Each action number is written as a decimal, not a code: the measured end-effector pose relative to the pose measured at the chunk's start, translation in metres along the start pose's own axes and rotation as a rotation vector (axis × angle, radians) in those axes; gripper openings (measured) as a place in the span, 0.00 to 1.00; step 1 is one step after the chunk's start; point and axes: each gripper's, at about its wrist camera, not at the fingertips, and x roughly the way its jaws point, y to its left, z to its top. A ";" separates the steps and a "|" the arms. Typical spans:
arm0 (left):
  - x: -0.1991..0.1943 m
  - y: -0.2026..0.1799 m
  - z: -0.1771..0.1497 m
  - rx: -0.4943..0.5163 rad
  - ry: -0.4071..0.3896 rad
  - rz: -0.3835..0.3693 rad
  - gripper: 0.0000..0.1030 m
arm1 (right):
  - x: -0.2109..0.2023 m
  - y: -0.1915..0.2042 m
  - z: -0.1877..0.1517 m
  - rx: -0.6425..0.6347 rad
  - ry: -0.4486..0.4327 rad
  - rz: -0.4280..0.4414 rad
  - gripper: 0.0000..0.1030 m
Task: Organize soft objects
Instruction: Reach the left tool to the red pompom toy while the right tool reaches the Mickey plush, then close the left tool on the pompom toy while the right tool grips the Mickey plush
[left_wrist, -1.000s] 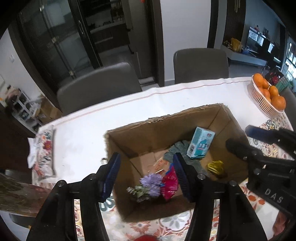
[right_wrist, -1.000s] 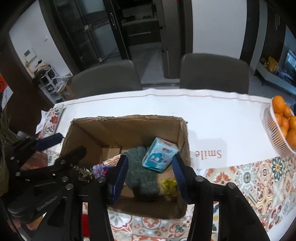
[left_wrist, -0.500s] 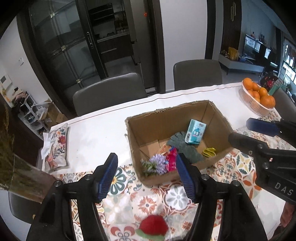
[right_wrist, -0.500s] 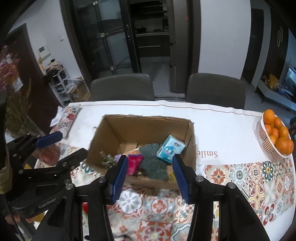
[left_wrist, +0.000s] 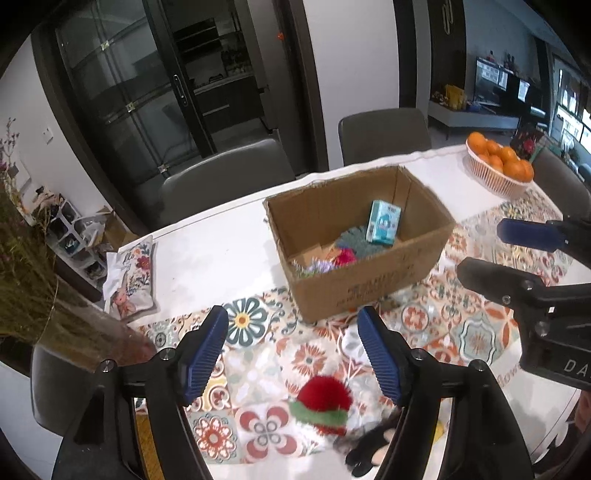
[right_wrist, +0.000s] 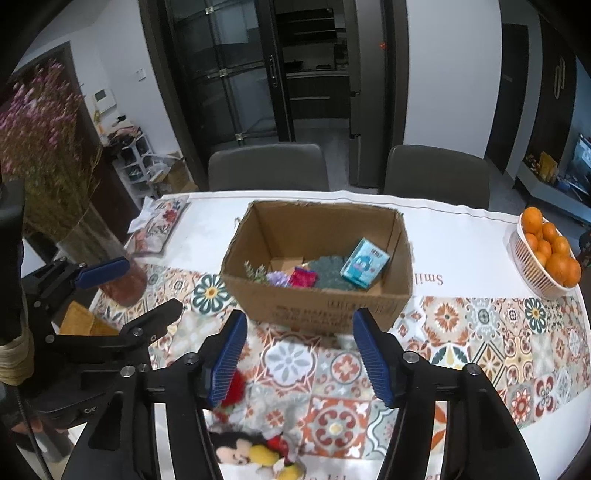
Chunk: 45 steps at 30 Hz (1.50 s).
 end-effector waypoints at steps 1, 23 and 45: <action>-0.001 0.000 -0.005 0.001 0.005 0.010 0.73 | 0.000 0.002 -0.004 -0.008 0.005 -0.001 0.62; 0.033 -0.010 -0.056 0.173 0.144 -0.041 0.74 | 0.045 -0.011 -0.101 0.394 0.306 0.079 0.62; 0.110 -0.016 -0.081 0.294 0.308 -0.218 0.77 | 0.097 0.003 -0.176 0.796 0.487 0.074 0.62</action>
